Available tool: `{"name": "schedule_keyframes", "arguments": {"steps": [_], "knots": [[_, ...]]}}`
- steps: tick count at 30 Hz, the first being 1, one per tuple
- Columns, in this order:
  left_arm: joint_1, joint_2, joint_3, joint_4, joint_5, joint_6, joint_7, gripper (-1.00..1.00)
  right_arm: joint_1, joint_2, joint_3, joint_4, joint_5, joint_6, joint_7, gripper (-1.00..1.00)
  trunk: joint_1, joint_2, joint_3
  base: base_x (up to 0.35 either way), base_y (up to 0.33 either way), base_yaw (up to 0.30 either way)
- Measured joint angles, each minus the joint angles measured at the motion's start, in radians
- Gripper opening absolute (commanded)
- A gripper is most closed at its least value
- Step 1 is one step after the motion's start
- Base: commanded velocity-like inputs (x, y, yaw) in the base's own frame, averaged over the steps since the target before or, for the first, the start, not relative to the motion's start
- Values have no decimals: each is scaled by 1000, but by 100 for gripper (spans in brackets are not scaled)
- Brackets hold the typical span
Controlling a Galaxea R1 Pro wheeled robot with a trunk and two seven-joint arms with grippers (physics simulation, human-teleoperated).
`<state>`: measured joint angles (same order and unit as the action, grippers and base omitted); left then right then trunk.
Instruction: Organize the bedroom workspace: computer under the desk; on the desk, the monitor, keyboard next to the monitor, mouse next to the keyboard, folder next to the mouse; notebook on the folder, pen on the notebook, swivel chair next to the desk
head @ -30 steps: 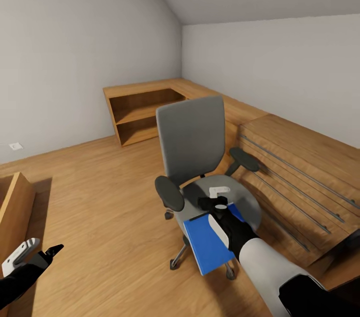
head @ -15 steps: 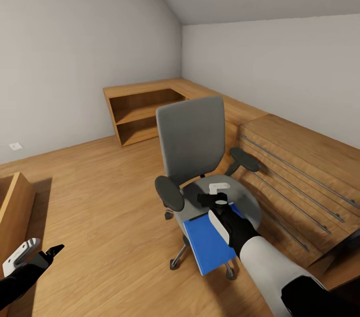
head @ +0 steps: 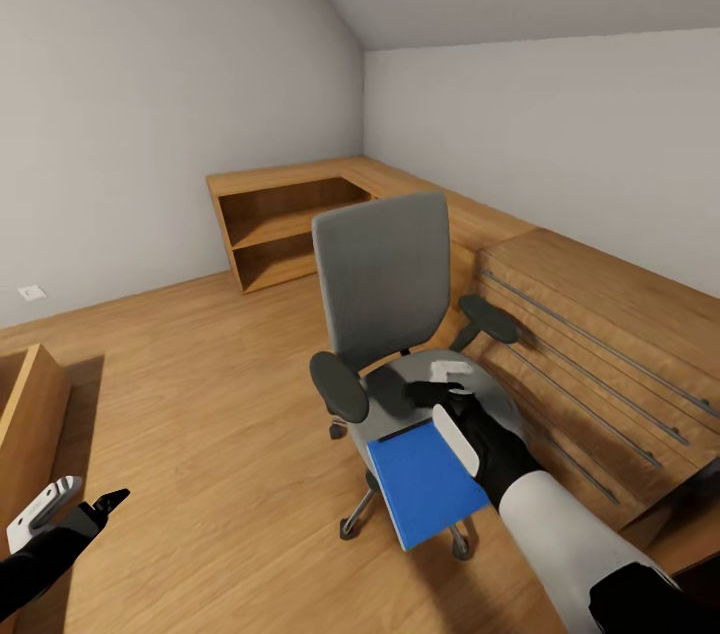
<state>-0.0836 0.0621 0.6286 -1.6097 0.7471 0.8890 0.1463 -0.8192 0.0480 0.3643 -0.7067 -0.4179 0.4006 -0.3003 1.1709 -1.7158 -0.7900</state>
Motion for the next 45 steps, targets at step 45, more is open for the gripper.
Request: {"name": "schedule_keyframes", "arguments": {"steps": [45], "knots": [[0, 1, -15, -5, 0, 2, -2, 100, 42, -34, 6, -84, -101, 56, 3, 100, 0, 0, 19, -228, 64, -221]]}}
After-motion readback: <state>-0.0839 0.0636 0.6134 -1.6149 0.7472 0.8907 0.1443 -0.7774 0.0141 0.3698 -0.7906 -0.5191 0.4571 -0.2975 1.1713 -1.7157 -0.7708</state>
